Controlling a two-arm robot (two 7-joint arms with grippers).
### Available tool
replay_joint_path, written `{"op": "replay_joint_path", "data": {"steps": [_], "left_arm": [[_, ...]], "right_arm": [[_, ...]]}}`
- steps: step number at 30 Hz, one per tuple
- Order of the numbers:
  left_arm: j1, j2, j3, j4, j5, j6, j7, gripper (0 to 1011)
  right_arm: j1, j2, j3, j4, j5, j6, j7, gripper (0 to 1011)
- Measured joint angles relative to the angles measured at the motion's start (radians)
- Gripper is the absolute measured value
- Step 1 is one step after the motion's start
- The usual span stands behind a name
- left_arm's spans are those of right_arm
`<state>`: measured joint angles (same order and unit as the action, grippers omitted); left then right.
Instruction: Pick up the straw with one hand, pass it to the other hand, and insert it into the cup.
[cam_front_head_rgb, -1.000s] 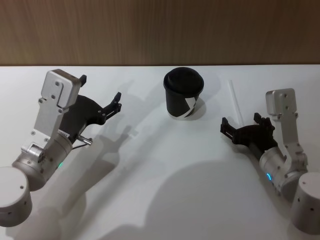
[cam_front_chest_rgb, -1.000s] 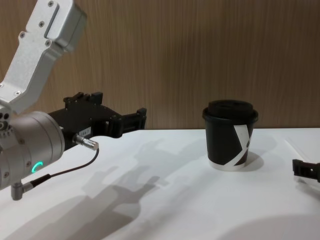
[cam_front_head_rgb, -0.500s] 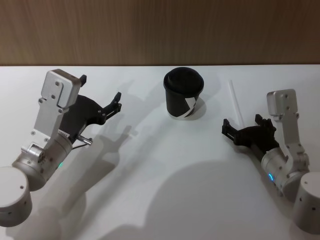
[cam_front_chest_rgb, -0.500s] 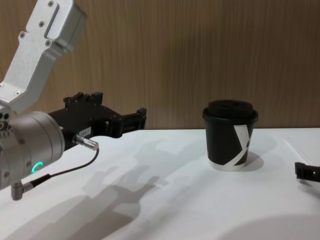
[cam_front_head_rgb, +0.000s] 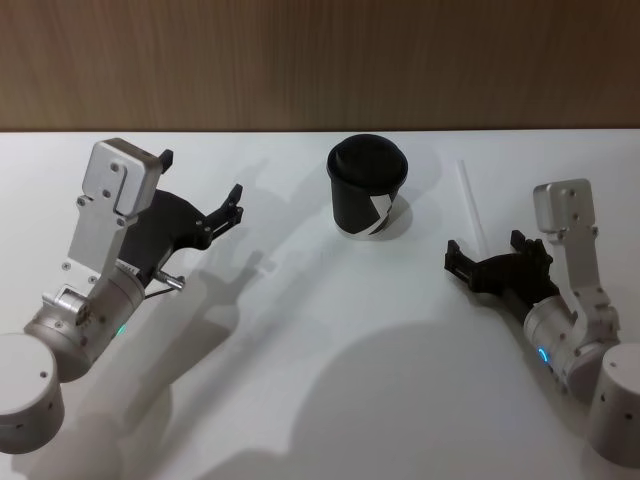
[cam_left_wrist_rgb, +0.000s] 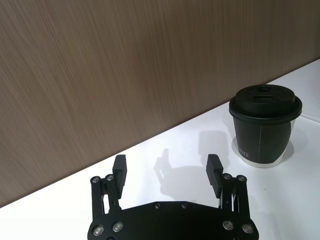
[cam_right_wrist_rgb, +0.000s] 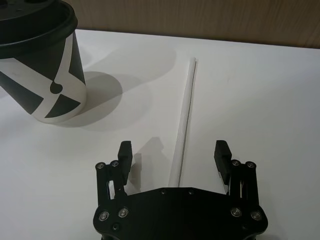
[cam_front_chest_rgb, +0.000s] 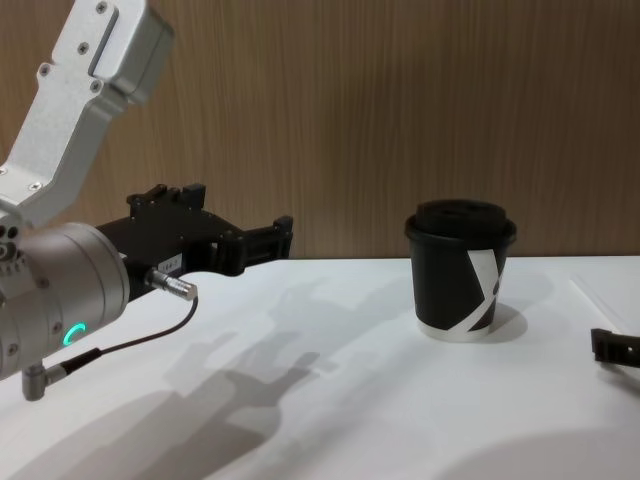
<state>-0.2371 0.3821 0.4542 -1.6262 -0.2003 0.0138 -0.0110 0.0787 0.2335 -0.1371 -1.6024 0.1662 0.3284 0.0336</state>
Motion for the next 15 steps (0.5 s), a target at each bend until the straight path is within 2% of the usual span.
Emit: {"op": "replay_joint_path", "data": {"steps": [15], "left_arm": [[0.000, 0.000, 0.000, 0.000, 0.000, 0.000, 0.000, 1001]], "right_arm": [[-0.001, -0.009, 0.004, 0.002, -0.012, 0.014, 0.006, 1001]]}}
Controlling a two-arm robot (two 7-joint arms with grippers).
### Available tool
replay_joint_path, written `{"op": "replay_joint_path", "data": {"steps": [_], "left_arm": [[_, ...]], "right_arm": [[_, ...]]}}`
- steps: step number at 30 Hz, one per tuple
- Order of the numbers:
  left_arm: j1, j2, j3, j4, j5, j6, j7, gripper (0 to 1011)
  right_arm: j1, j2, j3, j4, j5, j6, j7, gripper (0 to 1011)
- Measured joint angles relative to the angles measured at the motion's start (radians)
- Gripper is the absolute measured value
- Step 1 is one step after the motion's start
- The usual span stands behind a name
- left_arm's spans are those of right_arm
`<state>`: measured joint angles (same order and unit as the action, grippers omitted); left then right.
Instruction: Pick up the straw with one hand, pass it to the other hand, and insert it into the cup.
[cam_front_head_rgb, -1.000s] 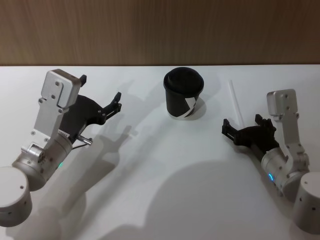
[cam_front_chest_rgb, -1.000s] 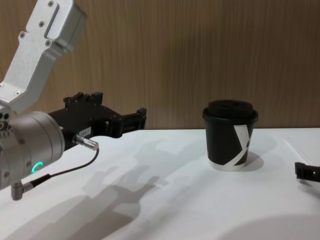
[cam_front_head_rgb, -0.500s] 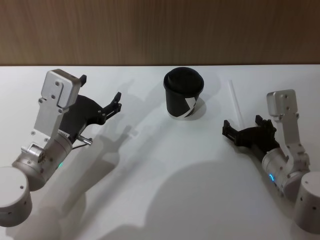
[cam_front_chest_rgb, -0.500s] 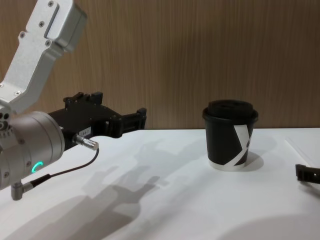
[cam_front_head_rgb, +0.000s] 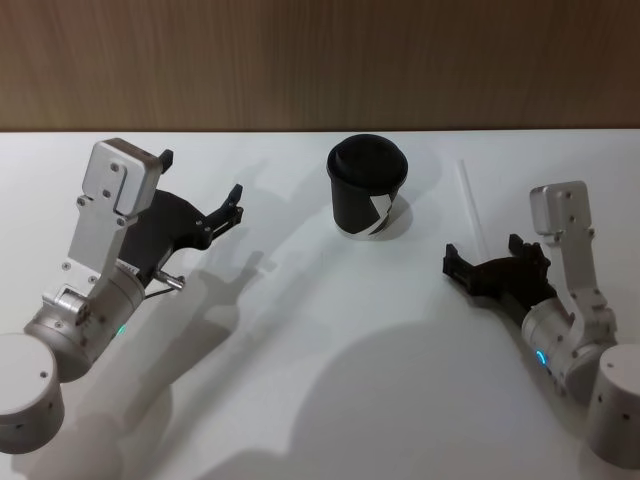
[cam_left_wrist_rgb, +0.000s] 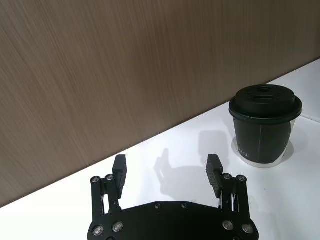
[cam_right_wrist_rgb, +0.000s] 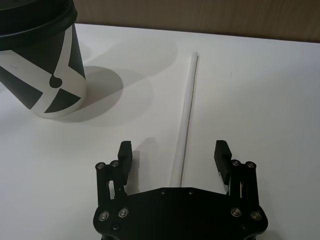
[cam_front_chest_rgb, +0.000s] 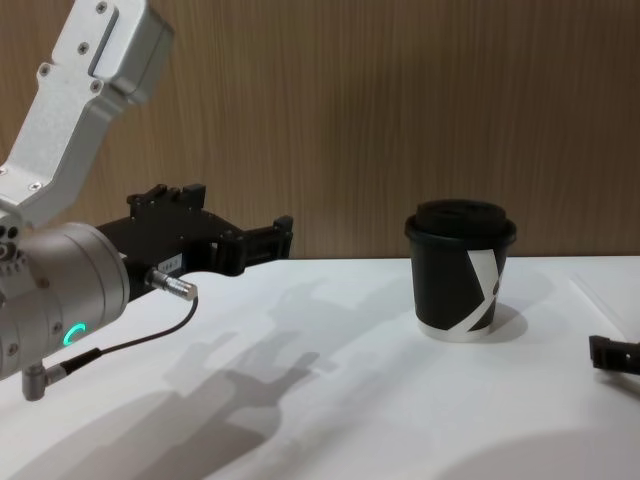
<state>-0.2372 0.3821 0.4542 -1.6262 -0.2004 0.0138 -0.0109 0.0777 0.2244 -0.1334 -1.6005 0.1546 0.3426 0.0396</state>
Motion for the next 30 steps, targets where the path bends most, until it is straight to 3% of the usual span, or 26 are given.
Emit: {"op": "replay_joint_path", "data": {"steps": [9, 13, 17, 19, 30], "left_arm": [[0.000, 0.000, 0.000, 0.000, 0.000, 0.000, 0.000, 1000], [0.000, 0.000, 0.000, 0.000, 0.000, 0.000, 0.000, 1001], [0.000, 0.000, 0.000, 0.000, 0.000, 0.000, 0.000, 1001], [0.000, 0.000, 0.000, 0.000, 0.000, 0.000, 0.000, 1001], [0.000, 0.000, 0.000, 0.000, 0.000, 0.000, 0.000, 1001]], "right_arm": [[0.000, -0.008, 0.003, 0.004, -0.006, 0.006, 0.001, 1002], [0.001, -0.011, 0.003, 0.005, -0.008, 0.007, 0.001, 933], [0.001, -0.013, 0.003, 0.006, -0.009, 0.009, 0.002, 841], [0.001, -0.013, 0.003, 0.007, -0.010, 0.010, 0.002, 743], [0.002, -0.016, 0.004, 0.008, -0.012, 0.012, 0.003, 404]]}}
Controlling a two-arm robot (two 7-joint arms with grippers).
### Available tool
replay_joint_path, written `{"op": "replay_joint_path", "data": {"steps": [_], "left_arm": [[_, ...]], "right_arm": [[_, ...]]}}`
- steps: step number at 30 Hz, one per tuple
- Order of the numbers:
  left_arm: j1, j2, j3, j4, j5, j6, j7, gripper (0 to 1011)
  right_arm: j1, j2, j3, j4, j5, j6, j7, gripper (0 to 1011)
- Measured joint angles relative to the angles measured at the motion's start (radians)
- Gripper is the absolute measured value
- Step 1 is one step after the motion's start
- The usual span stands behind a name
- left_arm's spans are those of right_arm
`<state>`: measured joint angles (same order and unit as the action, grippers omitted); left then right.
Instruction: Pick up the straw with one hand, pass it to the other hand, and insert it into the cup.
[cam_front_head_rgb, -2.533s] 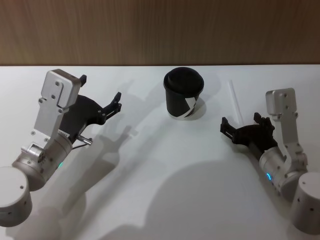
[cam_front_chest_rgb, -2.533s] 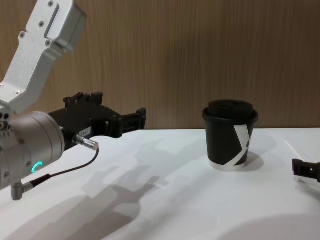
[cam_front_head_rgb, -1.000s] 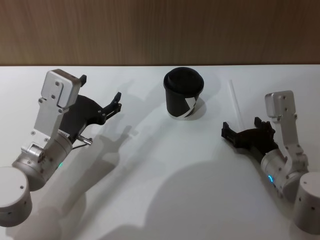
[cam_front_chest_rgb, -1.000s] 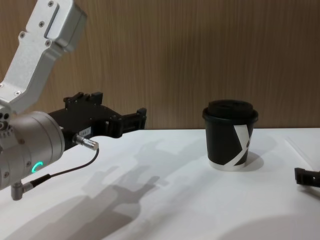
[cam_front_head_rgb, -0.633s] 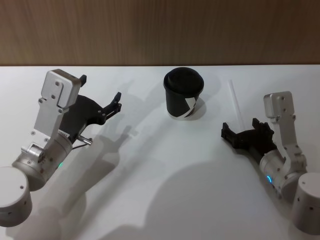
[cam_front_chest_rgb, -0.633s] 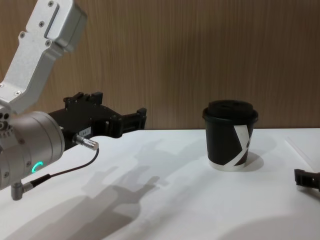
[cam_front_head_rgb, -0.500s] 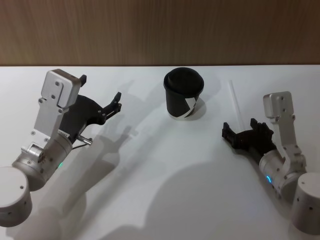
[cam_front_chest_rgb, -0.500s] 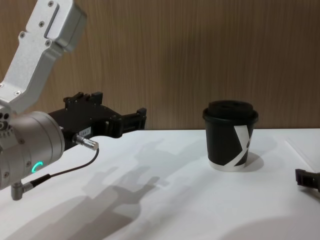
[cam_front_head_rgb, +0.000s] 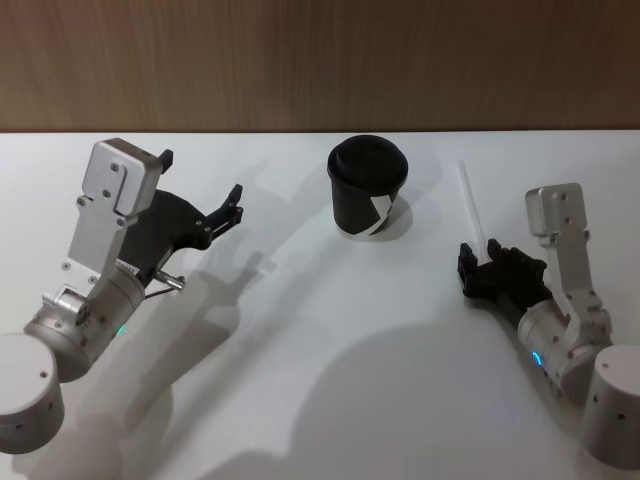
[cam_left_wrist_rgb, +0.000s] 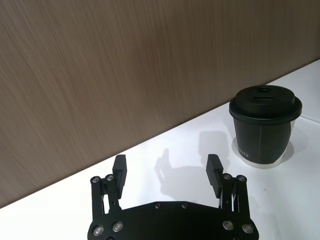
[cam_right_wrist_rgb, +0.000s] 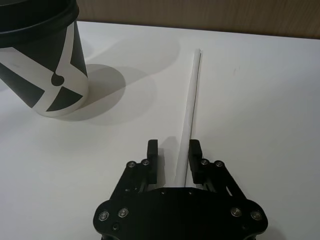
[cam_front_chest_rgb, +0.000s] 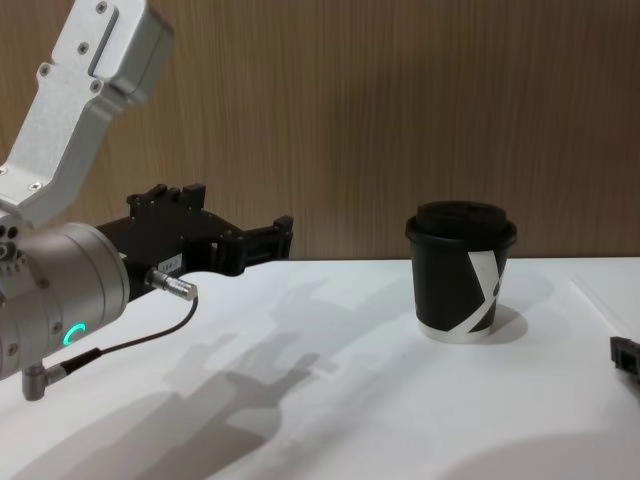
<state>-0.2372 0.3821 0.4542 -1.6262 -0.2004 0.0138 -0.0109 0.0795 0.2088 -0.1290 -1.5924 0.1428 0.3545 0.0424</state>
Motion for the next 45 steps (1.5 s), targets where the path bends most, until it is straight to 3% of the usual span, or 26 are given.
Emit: {"op": "replay_joint_path", "data": {"steps": [8, 14, 27, 38, 45], "left_arm": [[0.000, 0.000, 0.000, 0.000, 0.000, 0.000, 0.000, 1002], [0.000, 0.000, 0.000, 0.000, 0.000, 0.000, 0.000, 1001], [0.000, 0.000, 0.000, 0.000, 0.000, 0.000, 0.000, 1001], [0.000, 0.000, 0.000, 0.000, 0.000, 0.000, 0.000, 1002], [0.000, 0.000, 0.000, 0.000, 0.000, 0.000, 0.000, 1001]], "right_arm": [[0.000, -0.001, 0.000, 0.001, -0.001, 0.001, -0.001, 133], [0.000, -0.001, 0.000, 0.001, -0.001, 0.001, -0.001, 45], [0.001, 0.000, 0.000, 0.003, -0.008, -0.006, -0.001, 10], [0.006, 0.012, -0.002, 0.008, -0.040, -0.095, 0.001, 10], [0.006, 0.029, -0.009, -0.007, -0.078, -0.181, 0.002, 10]]}}
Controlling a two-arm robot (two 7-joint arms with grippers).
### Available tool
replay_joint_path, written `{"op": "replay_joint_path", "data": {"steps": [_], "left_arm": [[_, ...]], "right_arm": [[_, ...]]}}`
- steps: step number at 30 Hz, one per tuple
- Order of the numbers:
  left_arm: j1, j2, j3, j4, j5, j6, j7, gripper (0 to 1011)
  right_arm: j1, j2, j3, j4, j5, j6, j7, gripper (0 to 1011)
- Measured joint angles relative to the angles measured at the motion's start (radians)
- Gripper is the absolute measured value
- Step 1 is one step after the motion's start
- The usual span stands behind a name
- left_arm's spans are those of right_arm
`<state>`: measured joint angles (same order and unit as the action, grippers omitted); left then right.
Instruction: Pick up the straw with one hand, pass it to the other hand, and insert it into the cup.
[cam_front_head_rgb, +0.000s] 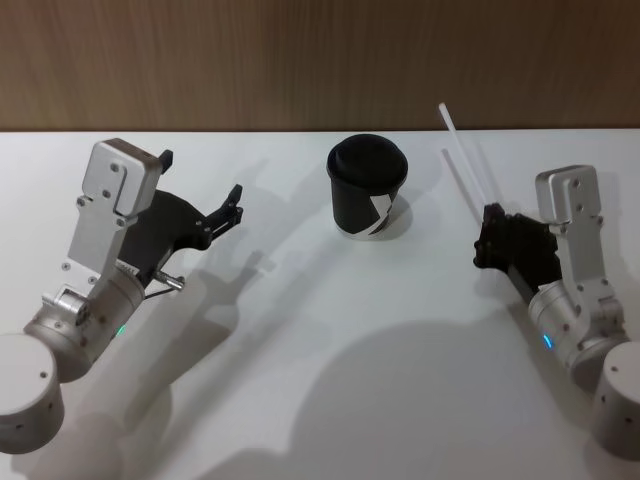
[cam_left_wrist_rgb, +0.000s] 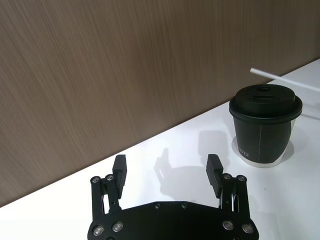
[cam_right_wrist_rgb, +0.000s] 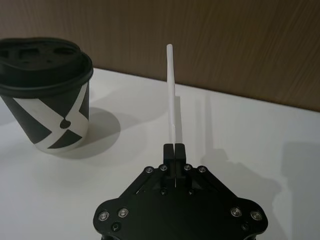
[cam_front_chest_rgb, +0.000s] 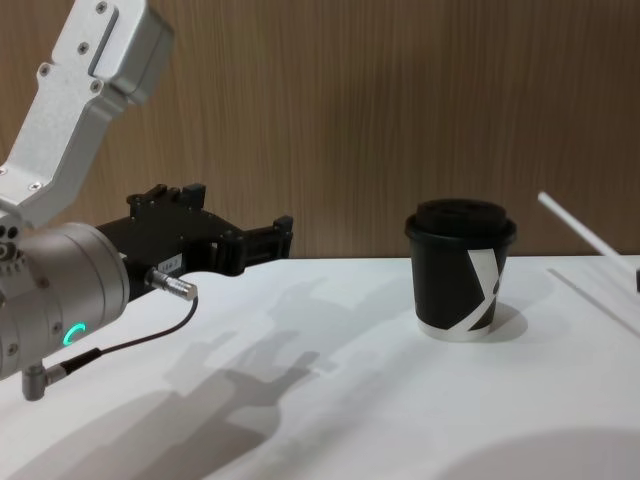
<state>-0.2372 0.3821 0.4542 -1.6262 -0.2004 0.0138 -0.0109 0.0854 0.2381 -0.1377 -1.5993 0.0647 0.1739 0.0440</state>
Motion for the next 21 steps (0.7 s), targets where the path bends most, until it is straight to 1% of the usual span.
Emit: {"op": "replay_joint_path", "data": {"steps": [3, 5, 6, 7, 10, 12, 16, 21], "left_arm": [[0.000, 0.000, 0.000, 0.000, 0.000, 0.000, 0.000, 1001], [0.000, 0.000, 0.000, 0.000, 0.000, 0.000, 0.000, 1001], [0.000, 0.000, 0.000, 0.000, 0.000, 0.000, 0.000, 1001], [0.000, 0.000, 0.000, 0.000, 0.000, 0.000, 0.000, 1001], [0.000, 0.000, 0.000, 0.000, 0.000, 0.000, 0.000, 1001], [0.000, 0.000, 0.000, 0.000, 0.000, 0.000, 0.000, 1001], [0.000, 0.000, 0.000, 0.000, 0.000, 0.000, 0.000, 1001], [0.000, 0.000, 0.000, 0.000, 0.000, 0.000, 0.000, 1001]], "right_arm": [[-0.001, 0.006, -0.002, -0.007, -0.012, -0.024, 0.000, 10], [-0.003, 0.016, -0.006, -0.018, -0.032, -0.060, 0.000, 10], [-0.003, 0.016, -0.006, -0.018, -0.032, -0.060, 0.000, 11], [-0.004, 0.021, -0.009, -0.025, -0.044, -0.080, 0.001, 11], [-0.006, 0.030, -0.012, -0.035, -0.060, -0.108, 0.003, 10], [-0.008, 0.040, -0.017, -0.046, -0.076, -0.138, 0.007, 10], [-0.012, 0.063, -0.025, -0.069, -0.100, -0.193, 0.022, 10], [-0.016, 0.084, -0.034, -0.088, -0.116, -0.248, 0.047, 10]]}}
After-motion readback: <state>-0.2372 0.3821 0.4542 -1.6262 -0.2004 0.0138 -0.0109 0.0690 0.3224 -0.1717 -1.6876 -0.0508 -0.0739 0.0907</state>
